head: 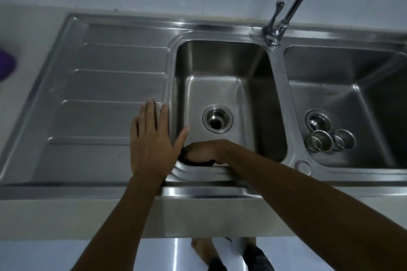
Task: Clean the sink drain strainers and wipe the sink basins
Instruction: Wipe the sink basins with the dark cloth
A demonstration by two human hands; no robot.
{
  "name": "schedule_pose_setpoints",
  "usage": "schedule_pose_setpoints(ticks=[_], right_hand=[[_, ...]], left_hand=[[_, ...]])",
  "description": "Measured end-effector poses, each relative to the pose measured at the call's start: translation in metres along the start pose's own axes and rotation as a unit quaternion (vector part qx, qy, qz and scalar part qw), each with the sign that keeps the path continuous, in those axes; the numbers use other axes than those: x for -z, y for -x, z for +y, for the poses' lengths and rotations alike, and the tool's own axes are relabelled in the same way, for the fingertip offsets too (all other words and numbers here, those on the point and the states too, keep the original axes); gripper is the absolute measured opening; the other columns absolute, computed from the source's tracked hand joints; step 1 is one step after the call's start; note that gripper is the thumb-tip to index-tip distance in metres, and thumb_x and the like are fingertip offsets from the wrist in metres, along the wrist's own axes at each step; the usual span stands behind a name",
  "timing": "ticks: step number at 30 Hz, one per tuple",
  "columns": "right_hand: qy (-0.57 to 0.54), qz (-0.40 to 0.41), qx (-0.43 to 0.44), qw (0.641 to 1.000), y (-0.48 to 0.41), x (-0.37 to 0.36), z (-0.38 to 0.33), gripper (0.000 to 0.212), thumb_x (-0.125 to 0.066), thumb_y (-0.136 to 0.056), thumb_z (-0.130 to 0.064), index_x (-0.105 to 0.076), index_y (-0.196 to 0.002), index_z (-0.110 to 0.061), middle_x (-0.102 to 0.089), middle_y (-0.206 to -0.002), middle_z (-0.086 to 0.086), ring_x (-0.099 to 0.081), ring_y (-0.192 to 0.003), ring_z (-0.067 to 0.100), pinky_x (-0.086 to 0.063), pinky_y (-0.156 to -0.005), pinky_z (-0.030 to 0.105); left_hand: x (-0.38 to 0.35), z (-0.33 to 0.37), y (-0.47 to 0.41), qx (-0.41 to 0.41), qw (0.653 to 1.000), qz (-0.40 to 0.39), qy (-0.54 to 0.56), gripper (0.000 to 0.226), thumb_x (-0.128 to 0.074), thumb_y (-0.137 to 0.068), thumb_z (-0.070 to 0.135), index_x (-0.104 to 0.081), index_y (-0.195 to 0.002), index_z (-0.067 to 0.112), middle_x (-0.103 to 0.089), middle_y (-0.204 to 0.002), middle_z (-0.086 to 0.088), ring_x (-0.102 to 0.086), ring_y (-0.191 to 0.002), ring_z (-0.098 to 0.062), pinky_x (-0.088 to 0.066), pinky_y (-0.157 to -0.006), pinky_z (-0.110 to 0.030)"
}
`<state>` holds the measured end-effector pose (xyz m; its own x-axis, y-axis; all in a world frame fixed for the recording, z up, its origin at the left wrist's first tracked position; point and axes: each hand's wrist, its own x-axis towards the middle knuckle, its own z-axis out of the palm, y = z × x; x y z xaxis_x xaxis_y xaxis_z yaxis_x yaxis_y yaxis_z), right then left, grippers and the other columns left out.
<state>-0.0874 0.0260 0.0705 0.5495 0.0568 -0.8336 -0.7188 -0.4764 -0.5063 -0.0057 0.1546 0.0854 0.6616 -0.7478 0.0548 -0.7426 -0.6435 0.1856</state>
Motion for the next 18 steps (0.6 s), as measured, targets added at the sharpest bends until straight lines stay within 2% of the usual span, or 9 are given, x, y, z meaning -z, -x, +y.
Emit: schedule_pose_setpoints(ticks=[1, 2, 3, 5, 7, 9, 12, 15, 18], right_hand=[[0.016, 0.014, 0.023, 1.0, 0.006, -0.001, 0.005, 0.047, -0.039, -0.105, -0.041, -0.054, -0.14, -0.013, -0.062, -0.132, 0.008, -0.064, -0.107, 0.023, -0.049, -0.089, 0.031], [0.022, 0.029, 0.046, 0.998, 0.013, -0.001, 0.008, 0.046, -0.042, -0.105, -0.036, -0.052, -0.144, -0.014, -0.054, -0.147, 0.007, -0.056, -0.126, 0.024, -0.043, -0.101, 0.032], [0.011, 0.041, 0.062, 0.997, 0.02, -0.001, 0.011, 0.043, -0.046, -0.104, -0.03, -0.054, -0.144, -0.015, -0.051, -0.151, 0.005, -0.052, -0.131, 0.023, -0.04, -0.105, 0.032], [-0.031, 0.06, 0.084, 0.994, 0.034, 0.0, 0.015, 0.037, -0.053, -0.1, -0.022, -0.06, -0.136, -0.015, -0.058, -0.144, 0.003, -0.055, -0.124, 0.019, -0.041, -0.102, 0.031], [-0.043, 0.079, 0.11, 0.99, 0.046, 0.001, 0.019, 0.035, -0.057, -0.097, -0.018, -0.064, -0.131, -0.016, -0.063, -0.138, 0.002, -0.058, -0.123, 0.019, -0.043, -0.109, 0.036], [-0.031, 0.081, 0.122, 0.989, 0.058, 0.003, 0.023, 0.036, -0.057, -0.096, -0.017, -0.063, -0.132, -0.017, -0.063, -0.138, 0.001, -0.058, -0.126, 0.02, -0.042, -0.113, 0.04], [-0.019, 0.075, 0.12, 0.99, 0.078, 0.009, 0.031, 0.037, -0.056, -0.097, -0.021, -0.062, -0.134, -0.019, -0.062, -0.136, -0.001, -0.057, -0.123, 0.018, -0.042, -0.113, 0.04], [0.039, 0.104, 0.125, 0.986, 0.101, 0.011, 0.043, 0.034, -0.055, -0.101, -0.029, -0.061, -0.133, -0.023, -0.064, -0.134, 0.0, -0.059, -0.121, 0.019, -0.044, -0.108, 0.037], [0.111, 0.165, 0.13, 0.971, 0.133, 0.009, 0.065, 0.027, -0.055, -0.102, -0.03, -0.063, -0.126, -0.022, -0.069, -0.126, 0.002, -0.064, -0.112, 0.023, -0.049, -0.102, 0.038]], left_hand=[[0.001, 0.0, 0.004, -0.005, 1.0, -0.003, -0.002, 0.086, -0.026, -0.099, 0.073, -0.029, -0.161, 0.013, -0.015, -0.171, -0.019, -0.013, -0.159, -0.034, -0.017, -0.126, -0.052], [0.001, -0.001, 0.007, -0.009, 1.0, -0.008, -0.003, 0.086, -0.027, -0.098, 0.072, -0.03, -0.161, 0.013, -0.016, -0.171, -0.02, -0.014, -0.159, -0.034, -0.017, -0.126, -0.053], [0.002, 0.0, 0.008, -0.011, 1.0, -0.016, -0.003, 0.087, -0.026, -0.098, 0.072, -0.03, -0.161, 0.013, -0.015, -0.171, -0.019, -0.013, -0.159, -0.034, -0.018, -0.126, -0.053], [0.005, 0.003, 0.012, -0.011, 0.999, -0.032, -0.007, 0.088, -0.022, -0.097, 0.071, -0.028, -0.162, 0.013, -0.014, -0.171, -0.019, -0.012, -0.159, -0.034, -0.017, -0.127, -0.054], [0.008, 0.009, 0.019, -0.011, 0.999, -0.043, -0.017, 0.088, -0.021, -0.097, 0.07, -0.027, -0.163, 0.012, -0.013, -0.171, -0.02, -0.011, -0.159, -0.035, -0.017, -0.127, -0.054], [0.011, 0.014, 0.025, -0.01, 0.998, -0.051, -0.019, 0.089, -0.02, -0.097, 0.07, -0.03, -0.162, 0.011, -0.014, -0.171, -0.021, -0.013, -0.159, -0.036, -0.02, -0.126, -0.056], [0.017, 0.024, 0.029, -0.038, 0.996, -0.079, -0.03, 0.095, -0.008, -0.096, 0.073, -0.039, -0.158, 0.009, -0.019, -0.169, -0.024, -0.018, -0.158, -0.039, -0.024, -0.124, -0.058], [0.018, 0.048, 0.034, -0.075, 0.992, -0.101, -0.016, 0.095, 0.003, -0.099, 0.067, -0.053, -0.149, 0.008, -0.032, -0.164, -0.025, -0.028, -0.154, -0.041, -0.03, -0.12, -0.062], [0.014, 0.093, 0.039, -0.093, 0.989, -0.113, 0.018, 0.087, 0.004, -0.103, 0.057, -0.055, -0.148, 0.011, -0.036, -0.163, -0.019, -0.031, -0.154, -0.036, -0.029, -0.121, -0.062]])
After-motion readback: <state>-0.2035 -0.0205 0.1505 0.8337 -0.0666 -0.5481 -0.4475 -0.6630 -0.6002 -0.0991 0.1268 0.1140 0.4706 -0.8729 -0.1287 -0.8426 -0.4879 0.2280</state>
